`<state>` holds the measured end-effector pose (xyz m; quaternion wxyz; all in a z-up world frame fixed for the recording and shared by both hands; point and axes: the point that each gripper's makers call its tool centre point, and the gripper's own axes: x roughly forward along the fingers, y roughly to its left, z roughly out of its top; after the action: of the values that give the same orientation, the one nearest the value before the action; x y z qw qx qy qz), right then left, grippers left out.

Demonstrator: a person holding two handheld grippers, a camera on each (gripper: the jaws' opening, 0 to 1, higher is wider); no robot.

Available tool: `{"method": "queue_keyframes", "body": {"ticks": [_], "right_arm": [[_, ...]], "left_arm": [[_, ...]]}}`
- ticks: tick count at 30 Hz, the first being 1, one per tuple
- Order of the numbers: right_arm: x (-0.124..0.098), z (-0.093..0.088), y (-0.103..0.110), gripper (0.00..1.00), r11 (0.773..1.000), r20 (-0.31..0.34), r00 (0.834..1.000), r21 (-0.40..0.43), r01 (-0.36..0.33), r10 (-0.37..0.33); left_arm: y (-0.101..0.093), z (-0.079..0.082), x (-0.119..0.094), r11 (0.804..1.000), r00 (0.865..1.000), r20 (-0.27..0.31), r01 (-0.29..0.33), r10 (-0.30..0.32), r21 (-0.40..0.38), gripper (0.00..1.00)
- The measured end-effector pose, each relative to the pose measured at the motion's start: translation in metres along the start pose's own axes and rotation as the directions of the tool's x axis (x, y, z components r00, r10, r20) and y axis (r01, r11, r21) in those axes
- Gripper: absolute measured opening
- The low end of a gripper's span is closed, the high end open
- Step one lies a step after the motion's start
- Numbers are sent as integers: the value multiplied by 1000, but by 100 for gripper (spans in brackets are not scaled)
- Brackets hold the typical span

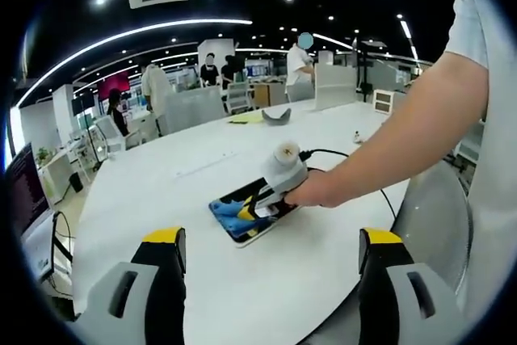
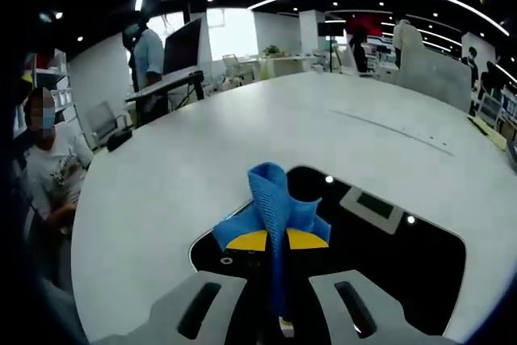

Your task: Wipe the mirror surface with the cleaning cloth until all visible marks leave the cleaned area.

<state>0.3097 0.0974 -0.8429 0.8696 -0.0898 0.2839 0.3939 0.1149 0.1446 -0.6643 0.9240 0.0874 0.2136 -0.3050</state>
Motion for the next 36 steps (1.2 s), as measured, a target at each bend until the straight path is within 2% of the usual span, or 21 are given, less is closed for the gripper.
{"method": "queue_keyframes", "body": {"ticks": [36], "right_arm": [[-28, -18, -20, 1, 998, -15, 998, 29, 56, -56]], "left_arm": [[-4, 4, 0, 1000, 1000, 12, 10, -10, 23, 89]]}}
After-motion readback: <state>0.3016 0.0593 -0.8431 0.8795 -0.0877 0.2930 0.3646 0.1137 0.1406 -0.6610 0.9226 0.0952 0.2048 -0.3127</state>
